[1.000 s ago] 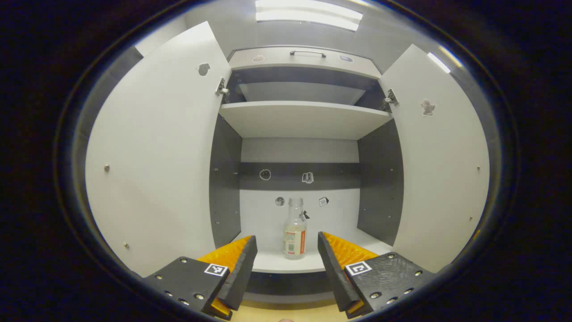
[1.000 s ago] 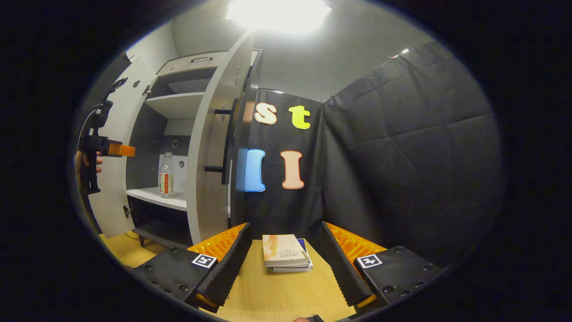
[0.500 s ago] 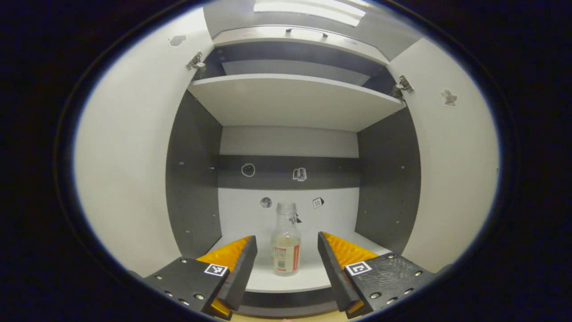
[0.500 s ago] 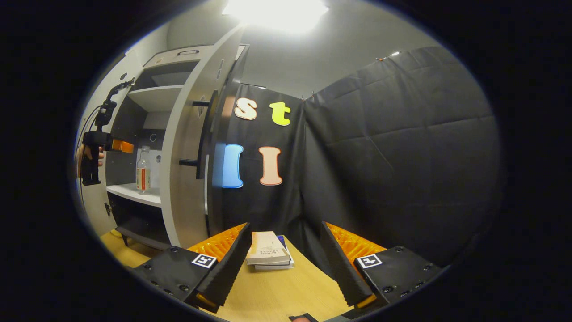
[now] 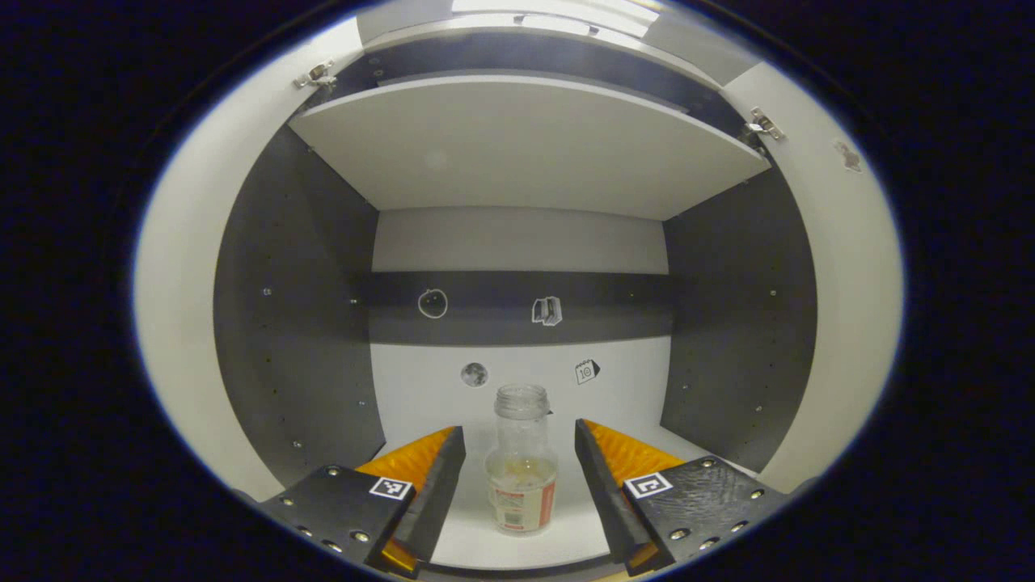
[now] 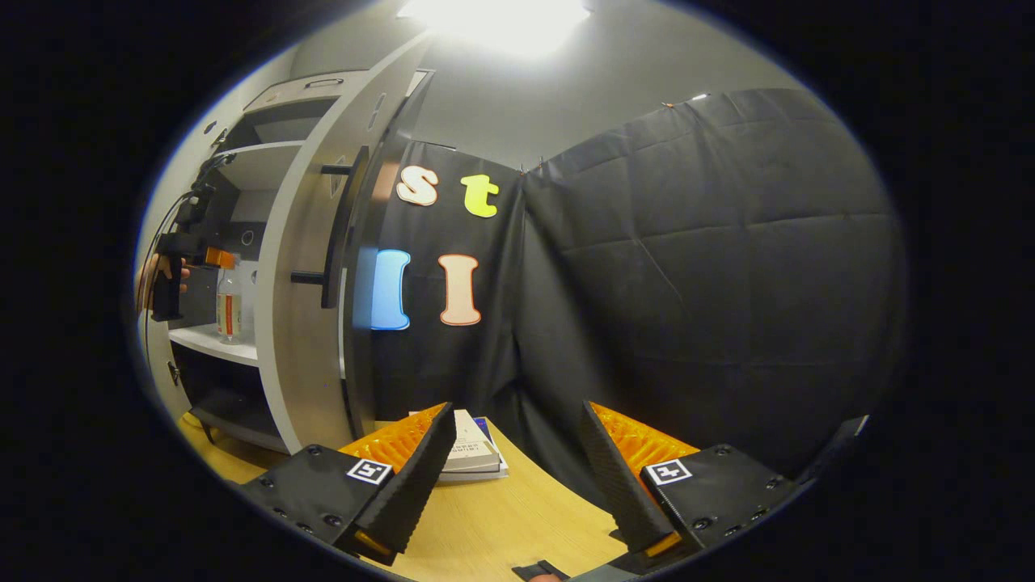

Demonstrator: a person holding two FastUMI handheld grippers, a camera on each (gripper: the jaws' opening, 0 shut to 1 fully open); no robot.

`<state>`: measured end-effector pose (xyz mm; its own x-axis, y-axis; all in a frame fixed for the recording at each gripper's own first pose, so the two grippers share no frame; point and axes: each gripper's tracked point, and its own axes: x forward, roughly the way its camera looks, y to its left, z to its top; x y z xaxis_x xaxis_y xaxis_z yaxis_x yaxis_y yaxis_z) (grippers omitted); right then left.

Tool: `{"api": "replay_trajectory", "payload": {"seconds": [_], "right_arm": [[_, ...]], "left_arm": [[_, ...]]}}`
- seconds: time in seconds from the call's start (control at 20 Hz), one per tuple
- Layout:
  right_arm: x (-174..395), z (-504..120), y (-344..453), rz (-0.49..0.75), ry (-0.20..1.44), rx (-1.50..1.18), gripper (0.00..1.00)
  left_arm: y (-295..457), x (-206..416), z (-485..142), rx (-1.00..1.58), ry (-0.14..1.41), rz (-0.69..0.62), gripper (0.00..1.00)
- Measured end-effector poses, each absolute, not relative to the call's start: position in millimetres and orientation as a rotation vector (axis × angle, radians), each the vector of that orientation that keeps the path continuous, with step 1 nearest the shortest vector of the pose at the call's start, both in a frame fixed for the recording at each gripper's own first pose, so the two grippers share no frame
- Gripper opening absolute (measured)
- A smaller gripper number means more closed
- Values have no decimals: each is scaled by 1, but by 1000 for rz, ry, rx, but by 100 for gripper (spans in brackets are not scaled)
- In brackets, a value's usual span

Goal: Grasp the bottle in the cabinet with the left hand and place it on the coaster, then close the right door with the right hand and the left door with the left hand.

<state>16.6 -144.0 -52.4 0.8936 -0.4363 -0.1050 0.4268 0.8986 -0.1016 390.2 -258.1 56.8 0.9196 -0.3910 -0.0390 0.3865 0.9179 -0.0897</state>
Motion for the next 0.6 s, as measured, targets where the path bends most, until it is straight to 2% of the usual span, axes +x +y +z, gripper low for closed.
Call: {"api": "replay_trajectory", "payload": {"seconds": [0.35,0.5,0.6], "right_arm": [[19,-63,-144,-462,147,-64,98],[21,-65,-145,-455,152,-69,98],[21,-63,-144,-443,147,-70,98]], "left_arm": [[-271,421,39,-13,98,-413,80],[-269,423,41,-1,87,-390,45],[-270,420,44,-24,82,-396,42]]}}
